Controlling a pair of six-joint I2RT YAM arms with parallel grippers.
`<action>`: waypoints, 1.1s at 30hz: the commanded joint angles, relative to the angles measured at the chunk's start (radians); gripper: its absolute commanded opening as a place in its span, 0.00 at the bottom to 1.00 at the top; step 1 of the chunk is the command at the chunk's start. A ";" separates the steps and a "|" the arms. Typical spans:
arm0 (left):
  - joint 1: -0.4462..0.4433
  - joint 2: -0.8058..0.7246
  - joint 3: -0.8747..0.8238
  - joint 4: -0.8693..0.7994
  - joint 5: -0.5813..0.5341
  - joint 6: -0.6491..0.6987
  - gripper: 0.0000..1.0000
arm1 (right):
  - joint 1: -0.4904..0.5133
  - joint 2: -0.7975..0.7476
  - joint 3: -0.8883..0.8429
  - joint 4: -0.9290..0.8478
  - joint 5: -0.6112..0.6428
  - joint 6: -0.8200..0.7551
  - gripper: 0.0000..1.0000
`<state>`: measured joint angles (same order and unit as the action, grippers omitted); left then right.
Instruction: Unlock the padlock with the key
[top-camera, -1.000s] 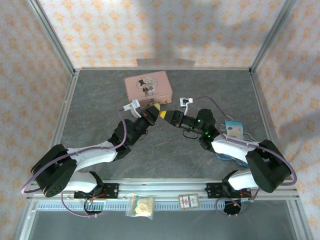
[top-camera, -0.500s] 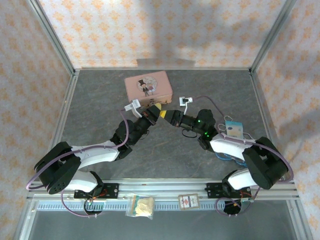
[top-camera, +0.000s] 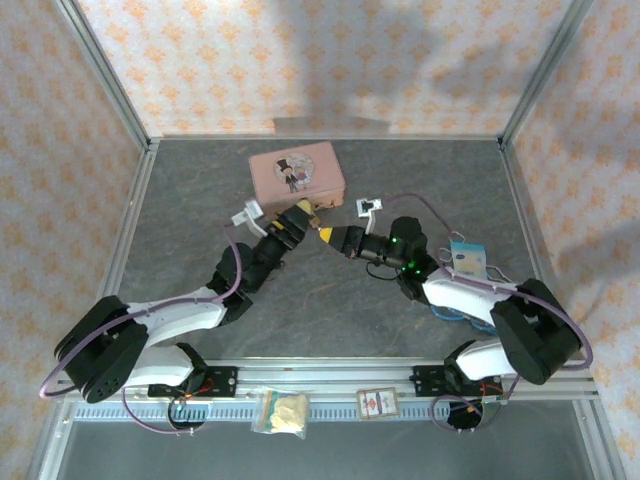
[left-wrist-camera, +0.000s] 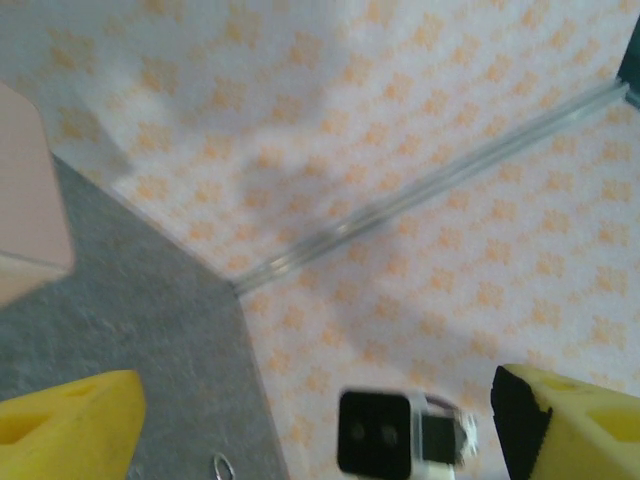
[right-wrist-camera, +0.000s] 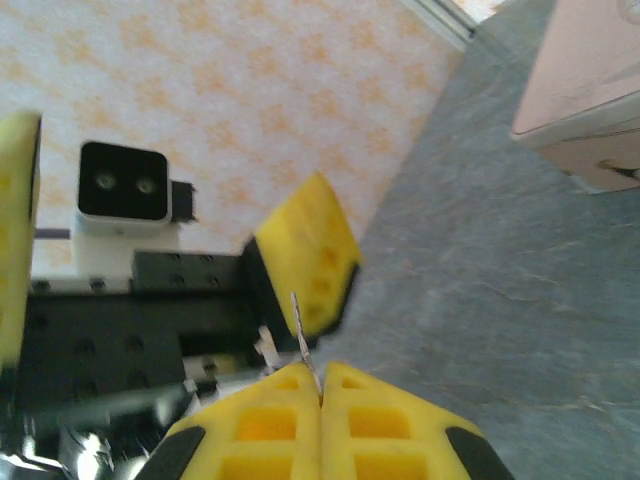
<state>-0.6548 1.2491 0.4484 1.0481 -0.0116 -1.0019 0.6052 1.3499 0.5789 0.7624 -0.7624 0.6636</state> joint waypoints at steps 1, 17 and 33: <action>0.070 -0.040 -0.043 -0.070 0.026 -0.004 0.88 | 0.002 -0.062 0.065 -0.191 0.068 -0.194 0.00; 0.134 0.225 0.018 -0.250 0.104 -0.027 0.81 | 0.007 -0.164 0.054 -0.387 0.311 -0.563 0.00; 0.079 0.621 0.419 -0.573 -0.090 0.043 0.76 | 0.010 -0.304 -0.062 -0.406 0.490 -0.629 0.00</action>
<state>-0.5758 1.8374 0.8417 0.5446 -0.0460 -0.9668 0.6098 1.0668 0.5285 0.3500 -0.3099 0.0502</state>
